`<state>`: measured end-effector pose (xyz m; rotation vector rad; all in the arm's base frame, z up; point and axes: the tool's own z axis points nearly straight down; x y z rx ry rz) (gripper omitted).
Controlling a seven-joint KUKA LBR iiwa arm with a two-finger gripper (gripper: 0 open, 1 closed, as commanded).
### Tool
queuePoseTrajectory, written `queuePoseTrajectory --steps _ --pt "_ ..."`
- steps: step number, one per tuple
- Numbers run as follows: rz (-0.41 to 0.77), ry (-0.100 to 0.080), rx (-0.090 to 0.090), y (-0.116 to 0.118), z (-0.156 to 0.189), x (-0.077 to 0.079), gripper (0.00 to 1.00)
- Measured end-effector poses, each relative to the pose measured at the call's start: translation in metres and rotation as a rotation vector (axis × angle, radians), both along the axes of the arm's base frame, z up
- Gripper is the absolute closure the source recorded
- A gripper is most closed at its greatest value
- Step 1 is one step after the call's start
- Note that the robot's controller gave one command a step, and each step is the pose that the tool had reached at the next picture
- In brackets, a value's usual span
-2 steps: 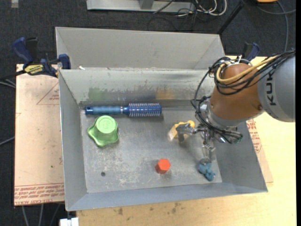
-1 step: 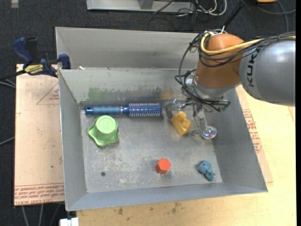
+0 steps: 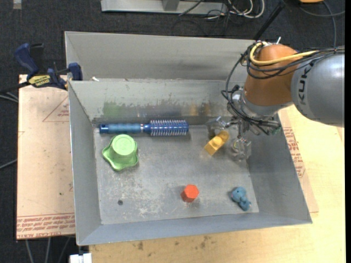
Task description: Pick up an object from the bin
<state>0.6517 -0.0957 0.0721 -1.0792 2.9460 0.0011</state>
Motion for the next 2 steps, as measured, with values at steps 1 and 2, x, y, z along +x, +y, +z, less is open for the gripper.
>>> queuePoseTrajectory --steps 1,2 --pt "-0.002 -0.001 0.001 0.001 0.001 0.0 1.0" --pt "-0.052 -0.01 -0.002 -0.001 0.179 -0.001 1.0"
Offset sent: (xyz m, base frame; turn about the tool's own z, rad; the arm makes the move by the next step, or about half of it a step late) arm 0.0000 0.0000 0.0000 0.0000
